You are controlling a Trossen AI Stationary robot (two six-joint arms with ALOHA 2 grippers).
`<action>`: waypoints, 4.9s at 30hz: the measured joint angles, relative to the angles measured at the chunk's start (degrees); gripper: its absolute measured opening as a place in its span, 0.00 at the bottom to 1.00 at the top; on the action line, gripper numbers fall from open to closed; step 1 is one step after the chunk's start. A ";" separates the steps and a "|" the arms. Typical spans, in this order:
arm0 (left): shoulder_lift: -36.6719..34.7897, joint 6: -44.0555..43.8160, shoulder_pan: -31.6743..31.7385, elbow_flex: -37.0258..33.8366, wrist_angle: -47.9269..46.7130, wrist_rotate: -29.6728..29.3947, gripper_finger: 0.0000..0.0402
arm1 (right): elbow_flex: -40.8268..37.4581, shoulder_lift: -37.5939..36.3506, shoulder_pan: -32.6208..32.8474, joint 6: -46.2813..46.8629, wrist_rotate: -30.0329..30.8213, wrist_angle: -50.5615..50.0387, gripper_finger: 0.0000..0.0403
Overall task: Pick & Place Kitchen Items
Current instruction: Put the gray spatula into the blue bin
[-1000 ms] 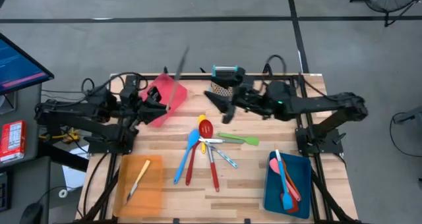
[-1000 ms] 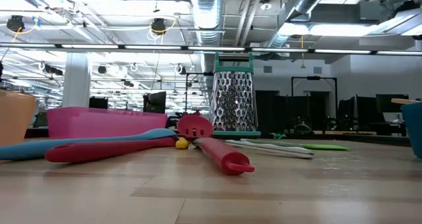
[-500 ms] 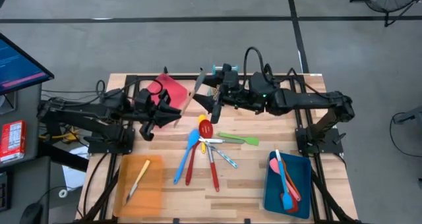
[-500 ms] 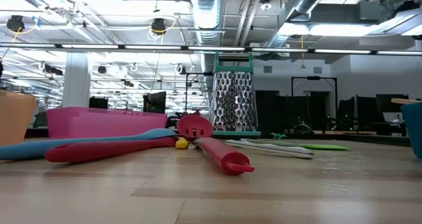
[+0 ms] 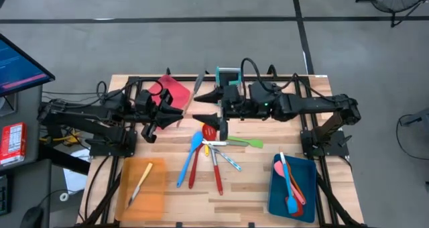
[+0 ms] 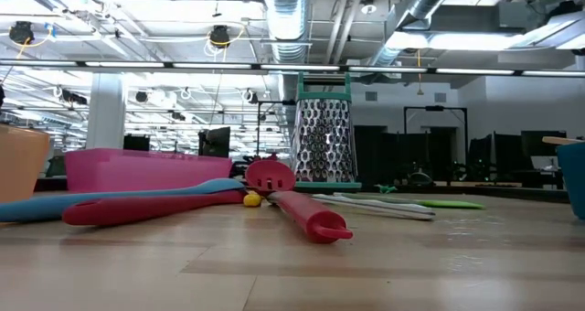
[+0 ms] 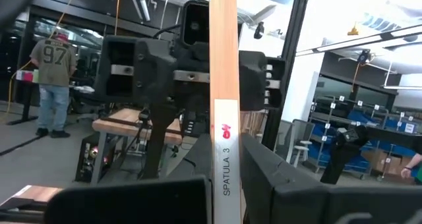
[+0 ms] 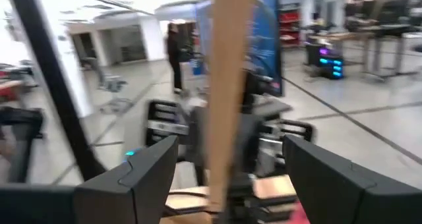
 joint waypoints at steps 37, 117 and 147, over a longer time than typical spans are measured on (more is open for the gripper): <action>5.46 1.29 0.00 -0.04 4.04 -0.18 0.05 | 0.00 -0.02 -1.40 -0.46 -2.83 2.44 0.14; -16.74 1.36 -0.04 0.00 -14.01 -7.06 0.37 | -31.61 -8.61 36.68 118.69 -25.27 -70.85 0.15; -16.74 1.36 -0.02 0.00 -14.45 -7.06 0.37 | -39.36 -8.41 34.35 117.00 -44.23 -65.23 0.15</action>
